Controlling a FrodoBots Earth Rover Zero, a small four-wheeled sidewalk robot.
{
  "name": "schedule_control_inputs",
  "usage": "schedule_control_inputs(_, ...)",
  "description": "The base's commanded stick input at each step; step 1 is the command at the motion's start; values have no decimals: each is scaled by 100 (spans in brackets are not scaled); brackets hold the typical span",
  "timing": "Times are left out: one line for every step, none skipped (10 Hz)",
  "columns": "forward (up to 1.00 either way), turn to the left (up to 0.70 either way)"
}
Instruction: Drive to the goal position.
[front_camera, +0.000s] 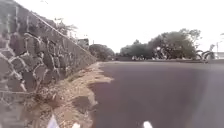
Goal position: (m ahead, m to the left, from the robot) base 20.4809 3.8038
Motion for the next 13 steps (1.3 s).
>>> schedule_control_inputs(85,-21)
schedule_control_inputs(85,-14)
schedule_control_inputs(85,-8)
schedule_control_inputs(85,0)
schedule_control_inputs(85,0)
schedule_control_inputs(85,-22)
schedule_control_inputs(85,-22)
schedule_control_inputs(85,-22)
schedule_control_inputs(85,-22)
schedule_control_inputs(85,-22)
schedule_control_inputs(85,-22)
schedule_control_inputs(85,-22)
schedule_control_inputs(85,-22)
